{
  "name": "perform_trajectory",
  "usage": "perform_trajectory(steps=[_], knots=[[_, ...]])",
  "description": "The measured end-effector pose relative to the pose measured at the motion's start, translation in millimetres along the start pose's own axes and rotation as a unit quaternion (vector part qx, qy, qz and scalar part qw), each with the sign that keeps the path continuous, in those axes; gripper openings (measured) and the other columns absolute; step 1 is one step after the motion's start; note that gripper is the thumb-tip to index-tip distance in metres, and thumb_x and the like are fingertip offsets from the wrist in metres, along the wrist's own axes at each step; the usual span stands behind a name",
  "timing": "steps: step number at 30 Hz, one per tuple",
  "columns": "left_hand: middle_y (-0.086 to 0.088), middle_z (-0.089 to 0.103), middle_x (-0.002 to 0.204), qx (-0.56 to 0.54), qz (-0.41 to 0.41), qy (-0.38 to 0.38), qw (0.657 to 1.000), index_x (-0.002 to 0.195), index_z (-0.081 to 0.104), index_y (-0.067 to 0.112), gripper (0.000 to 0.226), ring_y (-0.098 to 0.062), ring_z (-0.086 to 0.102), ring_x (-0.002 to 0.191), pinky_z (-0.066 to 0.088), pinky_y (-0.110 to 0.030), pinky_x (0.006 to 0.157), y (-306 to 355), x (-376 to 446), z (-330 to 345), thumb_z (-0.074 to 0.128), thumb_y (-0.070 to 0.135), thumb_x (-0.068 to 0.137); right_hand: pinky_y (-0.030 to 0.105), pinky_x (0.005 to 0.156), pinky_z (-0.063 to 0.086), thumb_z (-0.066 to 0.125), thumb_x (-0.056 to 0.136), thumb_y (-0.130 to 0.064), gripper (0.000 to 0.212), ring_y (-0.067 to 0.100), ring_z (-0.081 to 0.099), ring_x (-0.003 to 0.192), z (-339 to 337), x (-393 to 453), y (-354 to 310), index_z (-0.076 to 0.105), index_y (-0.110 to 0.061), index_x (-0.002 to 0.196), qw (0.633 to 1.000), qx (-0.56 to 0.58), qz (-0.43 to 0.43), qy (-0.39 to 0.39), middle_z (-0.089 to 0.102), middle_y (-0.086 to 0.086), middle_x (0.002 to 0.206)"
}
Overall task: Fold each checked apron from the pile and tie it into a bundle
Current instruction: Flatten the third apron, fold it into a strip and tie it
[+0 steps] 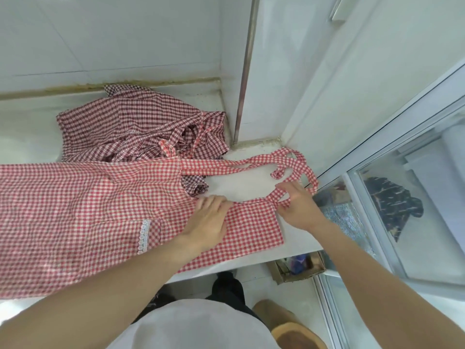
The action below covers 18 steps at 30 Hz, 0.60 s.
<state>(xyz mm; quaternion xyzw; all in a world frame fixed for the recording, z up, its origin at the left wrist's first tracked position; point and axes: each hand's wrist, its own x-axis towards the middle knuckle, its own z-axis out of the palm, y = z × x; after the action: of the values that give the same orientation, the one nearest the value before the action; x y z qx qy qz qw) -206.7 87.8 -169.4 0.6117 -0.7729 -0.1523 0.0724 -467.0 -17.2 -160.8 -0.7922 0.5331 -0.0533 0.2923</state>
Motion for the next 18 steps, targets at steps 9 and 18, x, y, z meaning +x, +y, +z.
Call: perform_trajectory(steps=[9, 18], knots=[[-0.005, 0.061, 0.114, -0.022, -0.066, -0.146, 0.987, 0.111, 0.062, 0.012, 0.023, -0.023, 0.057, 0.105, 0.047, -0.036, 0.090, -2, 45, -11, 0.042, 0.009, 0.099, 0.032, 0.091, 0.035, 0.060, 0.096, -0.027, 0.013, 0.022, 0.057, 0.099, -20, 26, 0, 0.064, -0.015, 0.096, 0.959, -0.207, -0.015, -0.193, 0.064, 0.002, 0.100], [-0.008, 0.065, 0.105, -0.018, -0.116, -0.207, 0.971, 0.111, 0.057, 0.012, 0.022, -0.023, 0.060, 0.089, 0.045, -0.033, 0.071, -14, 53, -21, 0.038, 0.022, 0.104, 0.033, 0.066, 0.044, 0.055, 0.100, -0.031, 0.017, 0.022, 0.057, 0.081, -33, 55, -8, 0.055, -0.014, 0.101, 0.971, -0.147, 0.022, -0.187, 0.052, -0.006, 0.079]])
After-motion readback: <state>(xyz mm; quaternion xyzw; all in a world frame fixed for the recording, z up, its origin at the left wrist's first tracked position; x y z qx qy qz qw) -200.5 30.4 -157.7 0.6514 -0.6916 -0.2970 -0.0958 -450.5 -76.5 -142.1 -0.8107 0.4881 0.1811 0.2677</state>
